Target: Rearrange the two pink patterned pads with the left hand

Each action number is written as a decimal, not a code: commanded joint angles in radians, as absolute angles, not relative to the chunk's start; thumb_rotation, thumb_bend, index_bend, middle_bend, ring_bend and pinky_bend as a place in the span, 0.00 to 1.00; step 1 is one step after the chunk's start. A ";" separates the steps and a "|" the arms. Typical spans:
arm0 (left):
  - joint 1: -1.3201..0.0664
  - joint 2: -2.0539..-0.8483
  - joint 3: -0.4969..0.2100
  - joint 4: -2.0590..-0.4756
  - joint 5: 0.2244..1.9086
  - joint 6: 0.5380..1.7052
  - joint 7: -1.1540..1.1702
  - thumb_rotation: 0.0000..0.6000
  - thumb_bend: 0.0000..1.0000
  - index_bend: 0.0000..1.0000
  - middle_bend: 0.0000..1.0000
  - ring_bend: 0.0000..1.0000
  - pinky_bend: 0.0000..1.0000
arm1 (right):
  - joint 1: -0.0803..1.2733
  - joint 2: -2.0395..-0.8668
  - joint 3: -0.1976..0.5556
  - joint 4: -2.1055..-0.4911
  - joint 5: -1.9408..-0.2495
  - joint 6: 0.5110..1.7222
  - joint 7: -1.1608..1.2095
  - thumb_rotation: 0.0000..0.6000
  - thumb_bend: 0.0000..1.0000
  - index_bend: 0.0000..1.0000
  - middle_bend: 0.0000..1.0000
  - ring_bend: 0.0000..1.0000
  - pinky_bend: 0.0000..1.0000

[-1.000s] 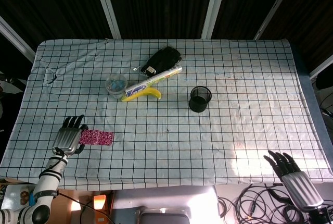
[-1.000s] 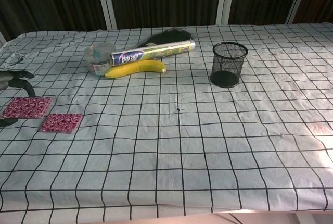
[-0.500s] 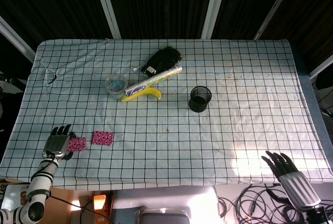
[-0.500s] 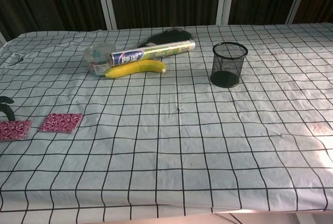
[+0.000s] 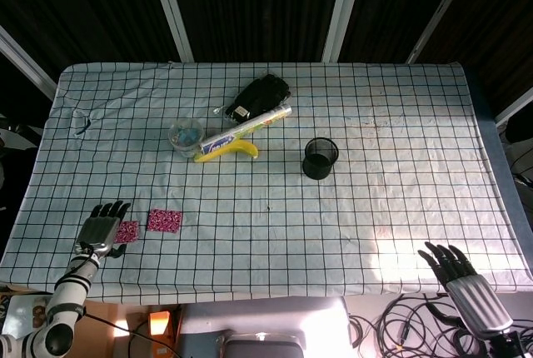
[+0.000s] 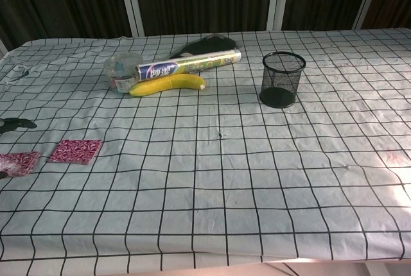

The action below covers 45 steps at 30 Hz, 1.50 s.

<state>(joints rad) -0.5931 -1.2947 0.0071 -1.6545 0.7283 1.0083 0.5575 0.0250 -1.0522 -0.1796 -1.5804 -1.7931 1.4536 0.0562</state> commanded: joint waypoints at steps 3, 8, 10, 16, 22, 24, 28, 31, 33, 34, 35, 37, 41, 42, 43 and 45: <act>-0.585 -1.317 -0.009 -1.686 0.890 1.050 0.500 1.00 0.33 0.10 0.00 0.00 0.00 | 0.026 -1.052 -0.182 -1.581 -1.796 1.453 0.058 1.00 0.20 0.00 0.00 0.00 0.00; -0.613 -1.372 -0.022 -1.647 0.866 1.034 0.550 1.00 0.33 0.13 0.00 0.00 0.00 | 0.024 -1.047 -0.182 -1.580 -1.798 1.462 0.070 1.00 0.20 0.00 0.00 0.00 0.00; -0.627 -1.392 -0.022 -1.628 0.833 1.024 0.585 1.00 0.33 0.13 0.00 0.00 0.00 | 0.022 -1.045 -0.183 -1.578 -1.801 1.469 0.075 1.00 0.20 0.00 0.00 0.00 0.00; -0.648 -1.458 -0.026 -1.559 0.772 1.014 0.637 1.00 0.33 0.13 0.00 0.00 0.00 | 0.015 -1.038 -0.186 -1.570 -1.807 1.489 0.096 1.00 0.20 0.00 0.00 0.00 0.00; -0.652 -1.472 -0.025 -1.546 0.758 1.015 0.651 1.00 0.33 0.18 0.00 0.00 0.00 | 0.012 -1.036 -0.187 -1.562 -1.812 1.499 0.107 1.00 0.20 0.00 0.00 0.00 0.00; -0.652 -1.476 -0.027 -1.544 0.763 1.018 0.647 1.00 0.33 0.21 0.00 0.00 0.00 | 0.011 -1.036 -0.187 -1.562 -1.813 1.501 0.109 1.00 0.20 0.00 0.00 0.00 0.00; -0.651 -1.481 -0.028 -1.538 0.774 1.019 0.638 1.00 0.33 0.27 0.00 0.00 0.00 | 0.013 -1.036 -0.186 -1.562 -1.811 1.497 0.108 1.00 0.20 0.00 0.00 0.00 0.00; -0.653 -1.484 -0.030 -1.531 0.772 1.013 0.635 1.00 0.33 0.28 0.00 0.00 0.00 | 0.015 -1.037 -0.185 -1.565 -1.810 1.492 0.104 1.00 0.20 0.00 0.00 0.00 0.00; -0.654 -1.485 -0.031 -1.529 0.770 1.007 0.632 1.00 0.33 0.28 0.00 0.00 0.00 | 0.015 -1.037 -0.185 -1.566 -1.809 1.490 0.102 1.00 0.20 0.00 0.00 0.00 0.00; -0.655 -1.484 -0.032 -1.528 0.770 1.005 0.632 1.00 0.33 0.28 0.00 0.00 0.00 | 0.015 -1.037 -0.185 -1.567 -1.808 1.489 0.102 1.00 0.20 0.00 0.00 0.00 0.00; -0.656 -1.484 -0.031 -1.526 0.770 1.004 0.632 1.00 0.33 0.28 0.00 0.00 0.00 | 0.015 -1.037 -0.184 -1.567 -1.807 1.489 0.102 1.00 0.20 0.00 0.00 0.00 0.00; -0.656 -1.484 -0.032 -1.526 0.769 1.003 0.630 1.00 0.33 0.30 0.00 0.00 0.00 | 0.015 -1.037 -0.184 -1.568 -1.806 1.490 0.102 1.00 0.20 0.00 0.00 0.00 0.00; -0.655 -1.484 -0.034 -1.523 0.774 1.003 0.623 1.00 0.33 0.36 0.00 0.00 0.00 | 0.016 -1.037 -0.183 -1.567 -1.806 1.488 0.102 1.00 0.20 0.00 0.00 0.00 0.00; -0.654 -1.485 -0.034 -1.523 0.776 1.004 0.621 1.00 0.33 0.38 0.00 0.00 0.00 | 0.016 -1.037 -0.183 -1.567 -1.805 1.487 0.101 1.00 0.20 0.00 0.00 0.00 0.00; -0.654 -1.485 -0.035 -1.523 0.778 1.005 0.619 1.00 0.33 0.39 0.00 0.00 0.00 | 0.016 -1.037 -0.183 -1.567 -1.805 1.487 0.102 1.00 0.20 0.00 0.00 0.00 0.00; -0.653 -1.485 -0.034 -1.524 0.781 1.007 0.620 1.00 0.33 0.40 0.00 0.00 0.00 | 0.016 -1.037 -0.183 -1.567 -1.805 1.487 0.101 1.00 0.20 0.00 0.00 0.00 0.00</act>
